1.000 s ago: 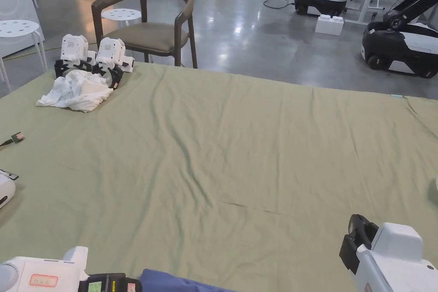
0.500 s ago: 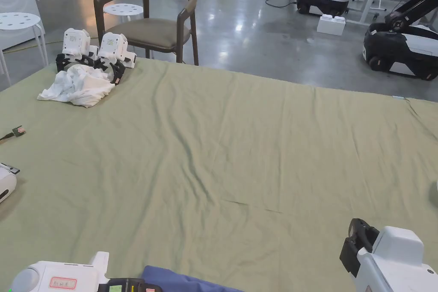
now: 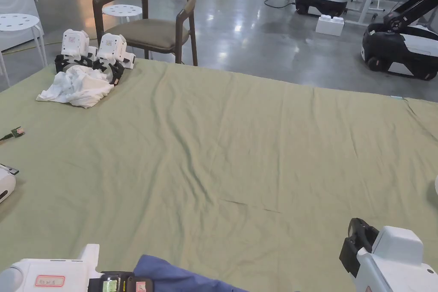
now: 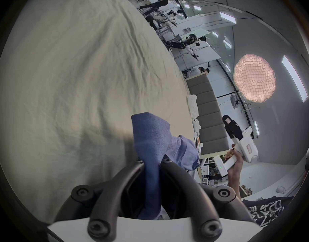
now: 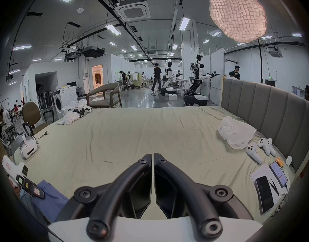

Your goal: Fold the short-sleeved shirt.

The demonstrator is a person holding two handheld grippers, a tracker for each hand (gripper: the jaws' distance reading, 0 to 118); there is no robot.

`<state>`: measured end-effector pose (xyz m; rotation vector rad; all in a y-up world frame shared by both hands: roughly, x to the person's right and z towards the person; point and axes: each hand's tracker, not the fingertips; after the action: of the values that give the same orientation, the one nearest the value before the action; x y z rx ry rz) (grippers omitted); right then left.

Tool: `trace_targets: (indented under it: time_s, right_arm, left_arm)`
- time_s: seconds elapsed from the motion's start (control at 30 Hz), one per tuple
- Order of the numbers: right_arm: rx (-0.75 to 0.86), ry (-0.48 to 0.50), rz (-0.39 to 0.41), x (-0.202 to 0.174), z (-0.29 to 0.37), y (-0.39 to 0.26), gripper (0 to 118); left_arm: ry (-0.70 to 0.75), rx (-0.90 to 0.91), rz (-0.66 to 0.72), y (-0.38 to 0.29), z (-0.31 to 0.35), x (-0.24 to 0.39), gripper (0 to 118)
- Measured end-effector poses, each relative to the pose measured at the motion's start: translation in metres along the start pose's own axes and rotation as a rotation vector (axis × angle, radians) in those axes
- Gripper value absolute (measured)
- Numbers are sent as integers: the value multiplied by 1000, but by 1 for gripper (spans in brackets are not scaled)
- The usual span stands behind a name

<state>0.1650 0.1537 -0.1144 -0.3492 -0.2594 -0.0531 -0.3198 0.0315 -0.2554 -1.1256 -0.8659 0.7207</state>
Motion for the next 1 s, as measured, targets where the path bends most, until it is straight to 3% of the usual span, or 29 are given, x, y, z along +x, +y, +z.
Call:
trace_targets:
  time_s: [0.17,0.27,0.37,0.47,0.77,1.0]
  right_arm:
    - [-4,3,-4,1,-2,0,0]
    - [-5,8,-3,0,-4,0,0]
    - [-8,18,-4,-3,-6,-1,0]
    - [-11,26,-9,-5,-8,-2,0]
    - [-18,36,-14,-8,-9,-5,0]
    - [-28,16,-24,1,-5,-9,0]
  left_arm:
    - [125,53,1,18,46,24,8]
    - [262,41,-140,22,70,50,8]
    - [374,40,-103,25,81,74,8]
    - [472,35,-173,21,75,105,8]
    - [462,-6,-195,1,11,190,9]
    - [451,-99,-230,-10,-58,214,9]
